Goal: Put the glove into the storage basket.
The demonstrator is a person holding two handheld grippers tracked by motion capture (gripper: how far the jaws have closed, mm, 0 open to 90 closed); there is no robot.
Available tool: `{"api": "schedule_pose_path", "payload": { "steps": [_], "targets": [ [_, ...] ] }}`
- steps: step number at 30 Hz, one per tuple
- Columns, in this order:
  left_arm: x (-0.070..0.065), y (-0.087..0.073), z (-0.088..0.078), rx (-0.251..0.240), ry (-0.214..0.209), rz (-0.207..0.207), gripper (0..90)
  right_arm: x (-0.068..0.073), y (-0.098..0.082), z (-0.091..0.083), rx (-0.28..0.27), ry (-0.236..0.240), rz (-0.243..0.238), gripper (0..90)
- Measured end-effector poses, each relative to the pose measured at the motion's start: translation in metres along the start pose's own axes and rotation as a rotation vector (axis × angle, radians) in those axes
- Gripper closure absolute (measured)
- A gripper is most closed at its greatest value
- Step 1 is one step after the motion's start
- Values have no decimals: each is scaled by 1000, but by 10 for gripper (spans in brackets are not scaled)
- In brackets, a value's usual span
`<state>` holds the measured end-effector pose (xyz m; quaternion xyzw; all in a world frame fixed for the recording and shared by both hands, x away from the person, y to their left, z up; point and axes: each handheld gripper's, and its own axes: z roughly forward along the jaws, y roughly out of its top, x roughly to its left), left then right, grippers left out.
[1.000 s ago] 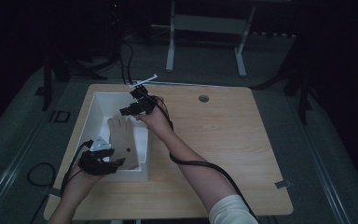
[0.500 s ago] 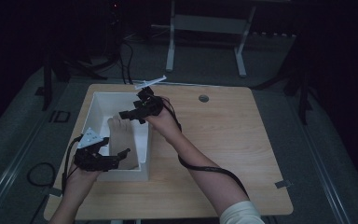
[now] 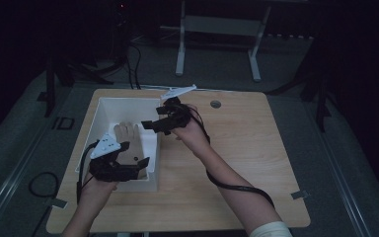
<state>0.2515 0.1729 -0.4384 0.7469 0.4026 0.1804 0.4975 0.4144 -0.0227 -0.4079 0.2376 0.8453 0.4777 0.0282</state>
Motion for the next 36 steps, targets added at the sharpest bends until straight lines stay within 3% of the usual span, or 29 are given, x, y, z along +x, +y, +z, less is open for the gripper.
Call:
{"api": "schedule_pose_path", "payload": {
  "steps": [6, 10, 11, 18, 22, 29, 36],
  "targets": [
    [-23, 6, 11, -9, -64, 31, 148, -6, -16, -25, -13, -8, 1, 170],
    [-31, 9, 15, -5, -91, 50, 148, -10, -25, -36, -9, -20, 0, 170],
    [-42, 10, 21, -8, -122, 70, 148, -14, -35, -46, -9, -25, 9, 170],
    [-67, 9, 33, 5, -201, 122, 147, -20, -57, -64, -16, -39, 15, 165],
    [-77, 6, 42, -16, -251, 150, 148, -26, -72, -68, -15, -47, 30, 162],
    [-87, -3, 59, 18, -293, 158, 148, -36, -96, -71, -29, -35, 66, 162],
    [-97, -17, 79, 55, -334, 159, 148, -46, -121, -73, -2, -65, 81, 159]
  ]
}}
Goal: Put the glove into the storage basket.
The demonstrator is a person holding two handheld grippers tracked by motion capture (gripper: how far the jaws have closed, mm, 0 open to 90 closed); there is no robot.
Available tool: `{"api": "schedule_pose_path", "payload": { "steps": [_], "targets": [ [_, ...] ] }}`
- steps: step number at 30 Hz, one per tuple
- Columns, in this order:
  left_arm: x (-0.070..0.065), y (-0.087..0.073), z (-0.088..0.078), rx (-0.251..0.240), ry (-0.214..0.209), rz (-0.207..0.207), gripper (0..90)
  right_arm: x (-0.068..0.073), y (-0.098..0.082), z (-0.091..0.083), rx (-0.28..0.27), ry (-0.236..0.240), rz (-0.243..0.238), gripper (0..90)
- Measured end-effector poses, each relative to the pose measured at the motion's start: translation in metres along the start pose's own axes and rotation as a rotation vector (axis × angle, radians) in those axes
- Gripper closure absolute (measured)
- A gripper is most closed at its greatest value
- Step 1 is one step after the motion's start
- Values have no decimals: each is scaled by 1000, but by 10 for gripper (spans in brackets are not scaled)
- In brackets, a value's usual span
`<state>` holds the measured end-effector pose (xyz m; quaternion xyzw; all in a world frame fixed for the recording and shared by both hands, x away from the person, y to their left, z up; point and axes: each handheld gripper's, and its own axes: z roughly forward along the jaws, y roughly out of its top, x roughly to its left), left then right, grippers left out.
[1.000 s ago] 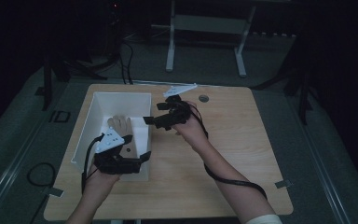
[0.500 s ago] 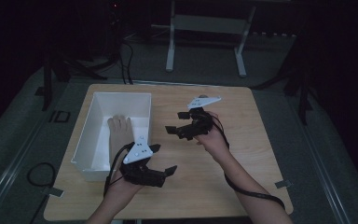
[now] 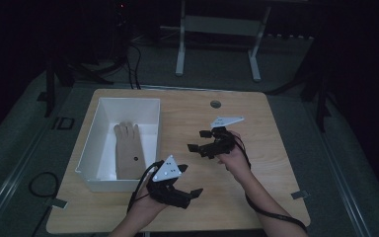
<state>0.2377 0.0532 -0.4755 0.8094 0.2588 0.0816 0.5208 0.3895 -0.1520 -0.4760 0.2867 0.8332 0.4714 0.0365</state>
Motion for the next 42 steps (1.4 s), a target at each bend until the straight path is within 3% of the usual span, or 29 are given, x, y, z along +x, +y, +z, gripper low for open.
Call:
{"api": "schedule_pose_path", "payload": {
  "steps": [7, 11, 18, 21, 29, 34, 42],
  "targets": [
    [-1, -19, 26, 42, -55, -3, 148, -8, -24, -2, 18, -3, 6, 158],
    [0, -32, 38, 62, -63, -16, 148, -10, -38, -4, 15, -14, -13, 154],
    [3, -46, 52, 90, -73, -17, 148, -16, -62, -5, 35, -18, -1, 154],
    [5, -50, 56, 92, -68, -3, 148, -18, -72, -6, 41, -22, -12, 154],
    [14, -60, 64, 103, -44, -21, 148, -19, -92, -16, 11, -38, -42, 149],
    [15, -64, 67, 108, -38, 2, 148, -19, -105, -17, 45, -38, -53, 144],
    [19, -69, 70, 99, -22, -8, 148, -21, -118, -18, 47, -48, -48, 144]
  ]
}}
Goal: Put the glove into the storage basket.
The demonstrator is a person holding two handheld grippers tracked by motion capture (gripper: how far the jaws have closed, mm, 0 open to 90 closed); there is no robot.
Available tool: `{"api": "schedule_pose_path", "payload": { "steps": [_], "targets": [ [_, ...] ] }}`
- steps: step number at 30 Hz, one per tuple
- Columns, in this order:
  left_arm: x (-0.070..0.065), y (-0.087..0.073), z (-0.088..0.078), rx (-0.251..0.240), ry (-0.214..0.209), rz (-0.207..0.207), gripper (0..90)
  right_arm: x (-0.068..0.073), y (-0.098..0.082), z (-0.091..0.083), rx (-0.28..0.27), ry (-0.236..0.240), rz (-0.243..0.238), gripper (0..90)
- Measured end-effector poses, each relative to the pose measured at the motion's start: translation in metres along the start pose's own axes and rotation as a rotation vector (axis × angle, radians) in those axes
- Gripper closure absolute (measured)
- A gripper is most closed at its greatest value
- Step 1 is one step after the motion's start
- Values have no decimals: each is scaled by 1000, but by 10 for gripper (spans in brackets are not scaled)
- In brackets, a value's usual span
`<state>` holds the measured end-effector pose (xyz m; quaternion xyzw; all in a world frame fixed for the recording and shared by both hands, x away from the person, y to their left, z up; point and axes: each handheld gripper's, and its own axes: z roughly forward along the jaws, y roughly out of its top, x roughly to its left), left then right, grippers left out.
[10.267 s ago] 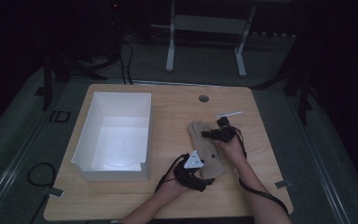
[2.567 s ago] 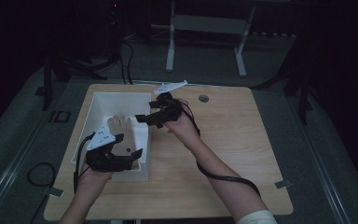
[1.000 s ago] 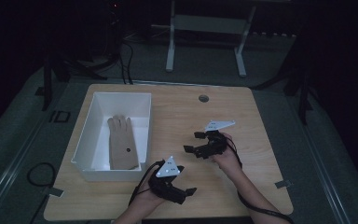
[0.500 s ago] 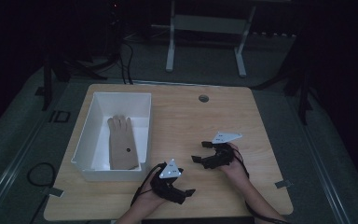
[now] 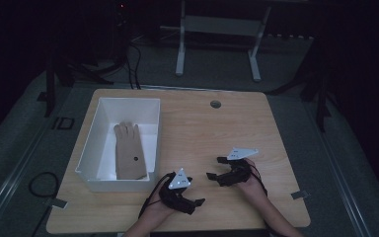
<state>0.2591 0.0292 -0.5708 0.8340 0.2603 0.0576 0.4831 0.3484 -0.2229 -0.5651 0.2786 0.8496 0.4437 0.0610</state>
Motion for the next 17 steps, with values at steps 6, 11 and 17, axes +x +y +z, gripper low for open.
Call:
{"api": "schedule_pose_path", "payload": {
  "steps": [6, 11, 17],
  "targets": [
    [-5, -1, 3, 18, -3, 27, 148, -2, -1, -3, -18, -14, -2, 144],
    [-4, 0, 1, 11, 3, 18, 148, -2, -2, -3, -19, -23, -7, 144],
    [-4, -1, 1, 8, 3, 17, 148, -2, -2, -2, -17, -27, -11, 144]
  ]
}}
